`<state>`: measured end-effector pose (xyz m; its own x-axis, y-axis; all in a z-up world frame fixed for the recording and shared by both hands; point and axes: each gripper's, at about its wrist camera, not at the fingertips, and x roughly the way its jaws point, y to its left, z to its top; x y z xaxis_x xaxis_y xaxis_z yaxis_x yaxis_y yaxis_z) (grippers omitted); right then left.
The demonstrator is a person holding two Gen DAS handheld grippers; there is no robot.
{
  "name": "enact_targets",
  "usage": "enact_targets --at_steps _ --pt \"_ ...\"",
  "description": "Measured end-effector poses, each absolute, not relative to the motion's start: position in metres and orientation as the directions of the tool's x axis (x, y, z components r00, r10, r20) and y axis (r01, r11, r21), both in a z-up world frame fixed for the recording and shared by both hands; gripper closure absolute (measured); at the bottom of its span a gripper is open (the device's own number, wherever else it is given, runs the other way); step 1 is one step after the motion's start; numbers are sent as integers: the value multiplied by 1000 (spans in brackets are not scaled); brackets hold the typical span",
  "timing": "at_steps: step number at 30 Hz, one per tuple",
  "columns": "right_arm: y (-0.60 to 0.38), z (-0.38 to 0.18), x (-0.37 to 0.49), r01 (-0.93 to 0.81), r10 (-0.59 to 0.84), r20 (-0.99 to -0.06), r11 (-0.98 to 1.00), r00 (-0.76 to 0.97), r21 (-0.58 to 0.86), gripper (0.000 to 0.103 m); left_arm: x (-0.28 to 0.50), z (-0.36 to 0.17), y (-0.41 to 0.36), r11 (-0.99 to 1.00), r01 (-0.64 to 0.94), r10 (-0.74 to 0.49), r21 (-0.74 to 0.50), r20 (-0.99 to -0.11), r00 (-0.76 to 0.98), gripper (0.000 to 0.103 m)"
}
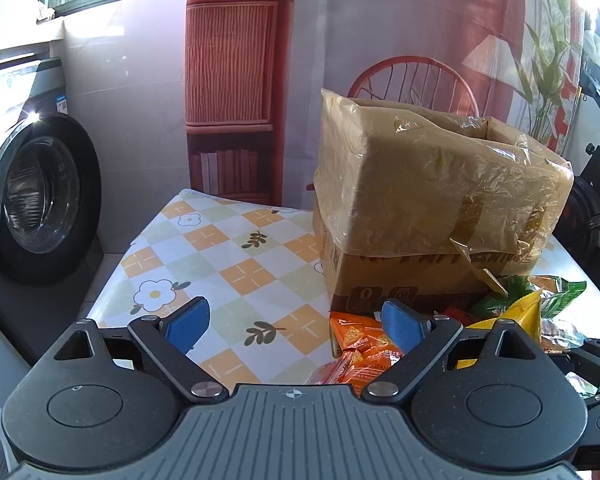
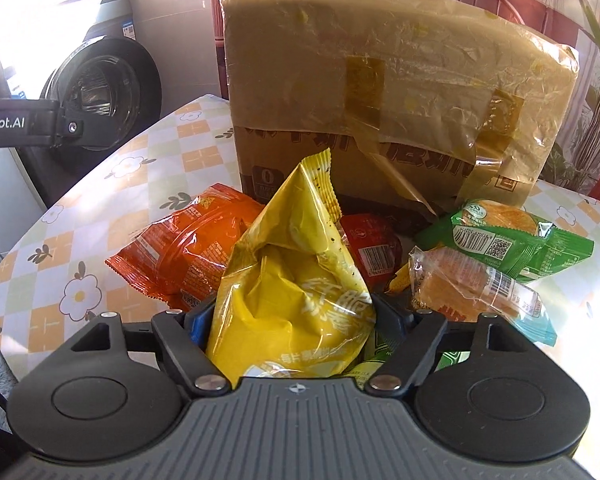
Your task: Organize snacks
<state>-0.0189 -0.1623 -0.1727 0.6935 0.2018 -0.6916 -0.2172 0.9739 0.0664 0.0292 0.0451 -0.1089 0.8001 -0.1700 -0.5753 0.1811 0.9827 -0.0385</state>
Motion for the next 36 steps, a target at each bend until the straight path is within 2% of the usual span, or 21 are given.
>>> enact_targets --at_steps 14,36 --pt "-198 -131 -17 -171 220 -570 975 792 139 29 49 -153 32 950 277 -305 -146 -634 710 9" --pt "-205 -136 -18 -150 214 -567 976 796 157 29 74 -208 10 917 308 -395 -254 -688 609 6"
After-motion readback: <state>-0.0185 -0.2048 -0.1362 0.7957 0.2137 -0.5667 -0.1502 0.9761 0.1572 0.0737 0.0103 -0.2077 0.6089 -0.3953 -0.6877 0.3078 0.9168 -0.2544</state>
